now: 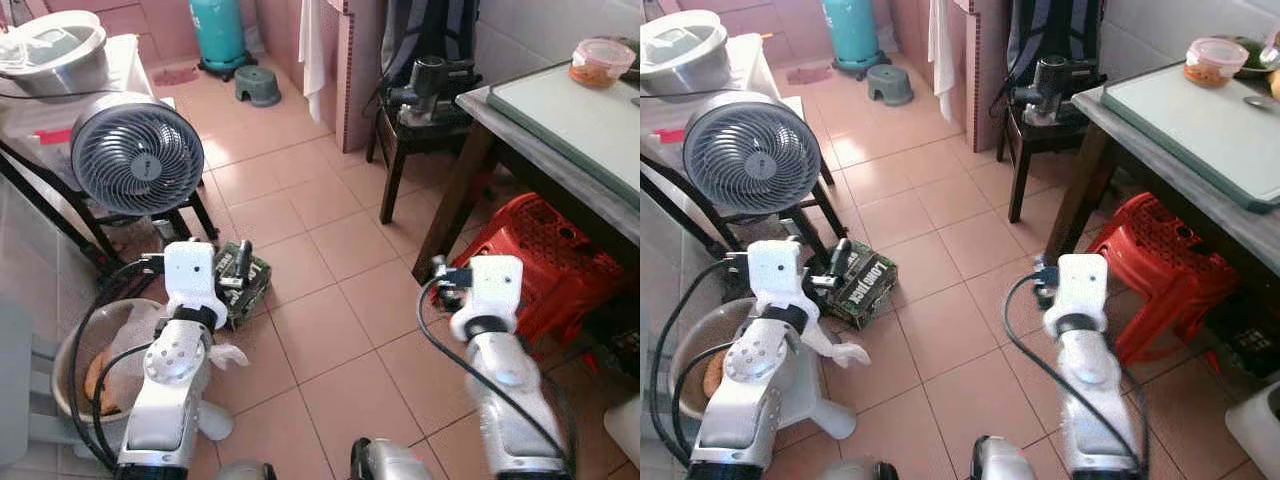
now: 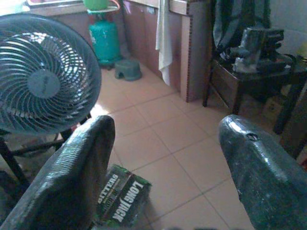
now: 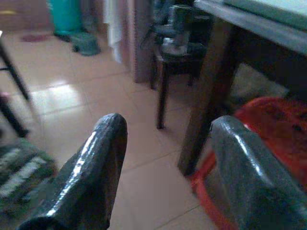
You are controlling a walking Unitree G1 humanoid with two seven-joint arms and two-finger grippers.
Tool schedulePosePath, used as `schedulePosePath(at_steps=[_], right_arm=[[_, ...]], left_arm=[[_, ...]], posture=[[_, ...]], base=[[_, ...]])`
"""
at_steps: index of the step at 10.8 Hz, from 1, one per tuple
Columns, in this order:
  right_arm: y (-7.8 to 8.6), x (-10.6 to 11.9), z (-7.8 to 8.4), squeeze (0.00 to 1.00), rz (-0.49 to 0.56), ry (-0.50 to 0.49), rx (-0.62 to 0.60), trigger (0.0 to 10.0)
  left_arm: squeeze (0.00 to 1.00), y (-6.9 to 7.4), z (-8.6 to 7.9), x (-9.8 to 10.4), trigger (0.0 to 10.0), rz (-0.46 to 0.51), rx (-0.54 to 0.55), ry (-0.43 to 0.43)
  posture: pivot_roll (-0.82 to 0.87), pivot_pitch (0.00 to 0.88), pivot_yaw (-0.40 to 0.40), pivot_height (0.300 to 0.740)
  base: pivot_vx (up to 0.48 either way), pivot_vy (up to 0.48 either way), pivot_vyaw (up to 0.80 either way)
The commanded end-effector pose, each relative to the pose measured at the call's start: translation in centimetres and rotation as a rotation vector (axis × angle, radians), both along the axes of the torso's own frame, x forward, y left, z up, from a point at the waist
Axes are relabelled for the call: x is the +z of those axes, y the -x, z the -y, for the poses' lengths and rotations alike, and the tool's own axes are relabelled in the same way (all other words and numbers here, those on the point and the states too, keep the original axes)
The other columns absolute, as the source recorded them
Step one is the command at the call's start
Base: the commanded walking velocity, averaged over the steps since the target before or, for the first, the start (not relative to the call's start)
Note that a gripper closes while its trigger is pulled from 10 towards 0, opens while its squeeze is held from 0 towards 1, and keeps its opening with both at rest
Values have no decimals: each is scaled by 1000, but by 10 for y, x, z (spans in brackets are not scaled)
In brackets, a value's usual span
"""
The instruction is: Setting the table
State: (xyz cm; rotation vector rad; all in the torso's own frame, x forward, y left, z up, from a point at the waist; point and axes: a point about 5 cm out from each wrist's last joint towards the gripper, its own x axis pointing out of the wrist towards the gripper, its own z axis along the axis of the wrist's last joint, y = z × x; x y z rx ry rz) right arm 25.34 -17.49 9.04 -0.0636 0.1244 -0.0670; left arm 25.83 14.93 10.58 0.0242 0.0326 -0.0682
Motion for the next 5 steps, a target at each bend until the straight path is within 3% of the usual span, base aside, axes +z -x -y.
schedulePosePath(at_steps=[1,4,5], right_arm=[[5,6,0,0,29,28,33,10000],[21,3,7,0,34,59,13,10000],[20,2,7,0,28,45,-7,10000]], left_arm=[[0,6,-5,-2,10000,-4,1,-16],[0,17,-18,-11,10000,-43,15,-25],[0,17,-17,-10,10000,-46,6,-14]], posture=[[-57,11,47,740],[-65,30,53,740],[-67,35,56,740]], base=[[0,0,0],[0,0,0],[0,0,-800]])
